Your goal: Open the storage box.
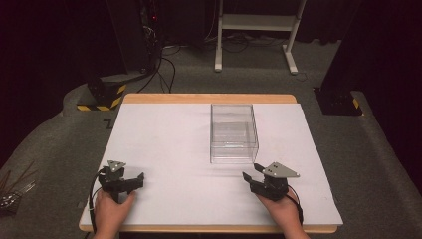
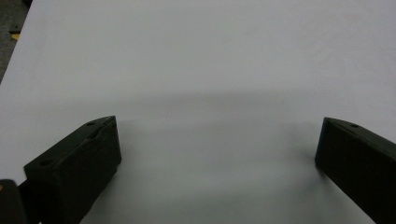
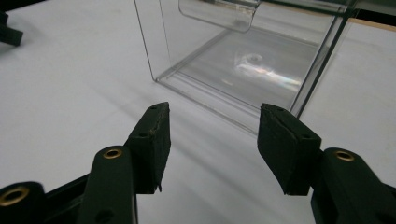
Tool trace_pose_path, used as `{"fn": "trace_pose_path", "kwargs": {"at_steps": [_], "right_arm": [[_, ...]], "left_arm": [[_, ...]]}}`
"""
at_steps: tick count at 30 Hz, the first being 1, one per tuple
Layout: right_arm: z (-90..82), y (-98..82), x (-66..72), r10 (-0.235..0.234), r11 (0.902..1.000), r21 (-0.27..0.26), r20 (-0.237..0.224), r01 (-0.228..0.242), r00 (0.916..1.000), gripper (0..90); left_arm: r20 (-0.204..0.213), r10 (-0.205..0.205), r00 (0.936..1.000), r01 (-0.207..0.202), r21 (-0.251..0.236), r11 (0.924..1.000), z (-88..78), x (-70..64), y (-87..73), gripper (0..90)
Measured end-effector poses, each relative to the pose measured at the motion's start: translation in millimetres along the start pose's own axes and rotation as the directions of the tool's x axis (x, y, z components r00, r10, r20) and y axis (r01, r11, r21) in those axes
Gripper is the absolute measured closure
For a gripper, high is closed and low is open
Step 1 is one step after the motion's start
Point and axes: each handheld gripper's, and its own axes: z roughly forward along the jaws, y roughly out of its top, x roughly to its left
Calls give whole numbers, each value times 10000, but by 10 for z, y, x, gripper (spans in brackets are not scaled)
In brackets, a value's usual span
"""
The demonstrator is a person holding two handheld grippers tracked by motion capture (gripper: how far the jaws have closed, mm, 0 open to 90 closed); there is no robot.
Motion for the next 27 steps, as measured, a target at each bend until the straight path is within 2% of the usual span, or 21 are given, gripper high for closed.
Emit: {"fn": "trace_pose_path", "kwargs": {"at_steps": [10,19,24,27], "right_arm": [[110,172,-49,358,9992,-196,-170,-361,9992,460],[231,285,-49,420,9985,-344,-56,-422,9991,468],[292,319,-82,509,9978,-412,-331,-523,9982,529],[317,330,-97,564,9974,-425,-324,-578,9979,543]], "left_arm": [[1,-3,10000,3,4,10000,0,0,0,3],[-1,0,10000,0,3,10000,0,0,0,4],[0,1,10000,-1,4,10000,0,1,0,3],[0,-2,10000,2,1,10000,0,0,0,3]]}}
